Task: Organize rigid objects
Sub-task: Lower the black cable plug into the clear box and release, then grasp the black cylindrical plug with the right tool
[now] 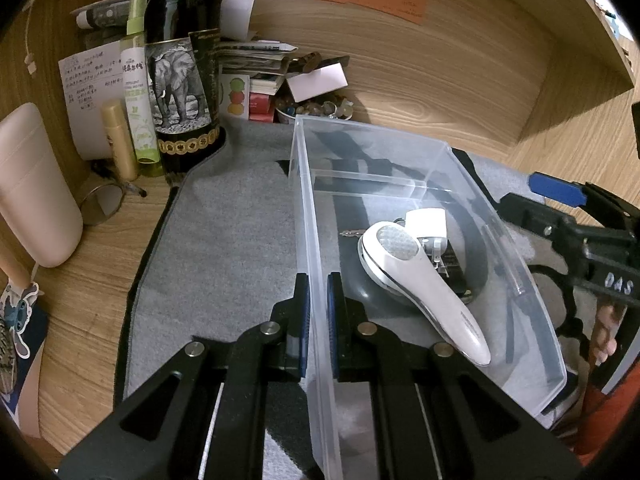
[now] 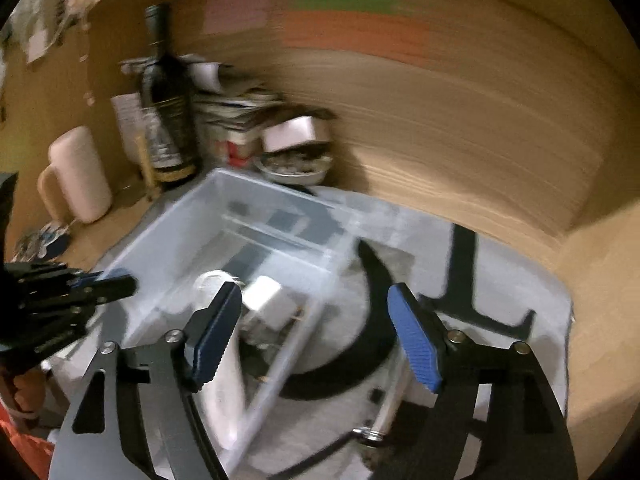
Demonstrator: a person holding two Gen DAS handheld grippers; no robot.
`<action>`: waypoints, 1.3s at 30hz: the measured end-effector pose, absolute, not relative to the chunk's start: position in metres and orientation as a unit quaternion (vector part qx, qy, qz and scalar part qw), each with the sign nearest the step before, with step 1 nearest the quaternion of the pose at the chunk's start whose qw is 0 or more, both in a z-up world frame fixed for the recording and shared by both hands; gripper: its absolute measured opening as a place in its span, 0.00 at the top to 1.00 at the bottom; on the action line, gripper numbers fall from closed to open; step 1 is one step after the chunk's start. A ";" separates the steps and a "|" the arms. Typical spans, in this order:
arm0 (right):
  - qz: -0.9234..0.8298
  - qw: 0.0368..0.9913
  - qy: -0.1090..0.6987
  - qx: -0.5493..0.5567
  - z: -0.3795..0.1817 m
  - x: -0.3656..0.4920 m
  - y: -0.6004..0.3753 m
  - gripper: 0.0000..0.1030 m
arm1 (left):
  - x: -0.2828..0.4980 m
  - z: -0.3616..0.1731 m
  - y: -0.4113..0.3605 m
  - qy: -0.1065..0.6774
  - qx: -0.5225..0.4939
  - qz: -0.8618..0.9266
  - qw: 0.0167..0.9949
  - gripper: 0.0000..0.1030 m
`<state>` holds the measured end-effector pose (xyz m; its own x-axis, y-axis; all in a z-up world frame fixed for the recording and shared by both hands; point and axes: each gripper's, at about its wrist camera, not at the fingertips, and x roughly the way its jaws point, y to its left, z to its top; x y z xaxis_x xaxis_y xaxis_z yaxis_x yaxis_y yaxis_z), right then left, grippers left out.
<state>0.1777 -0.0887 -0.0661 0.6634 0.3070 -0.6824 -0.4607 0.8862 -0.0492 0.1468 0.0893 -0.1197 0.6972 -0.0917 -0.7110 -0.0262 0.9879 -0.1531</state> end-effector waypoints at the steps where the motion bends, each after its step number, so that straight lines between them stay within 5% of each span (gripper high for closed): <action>1: 0.201 0.907 0.355 -0.106 -0.067 0.181 -0.096 0.29 | 0.147 -0.120 0.089 0.389 -0.075 -0.018 0.918 0.93; 17: 0.101 0.880 0.460 -0.061 -0.127 0.264 -0.155 0.31 | 0.147 -0.120 0.090 0.387 -0.077 -0.020 0.919 0.93; 25: 0.097 0.860 0.498 -0.048 -0.150 0.276 -0.160 0.75 | 0.147 -0.119 0.090 0.388 -0.076 -0.020 0.918 0.93; 39: 0.121 0.891 0.435 -0.054 -0.104 0.241 -0.151 0.79 | 0.147 -0.119 0.090 0.388 -0.076 -0.019 0.919 0.93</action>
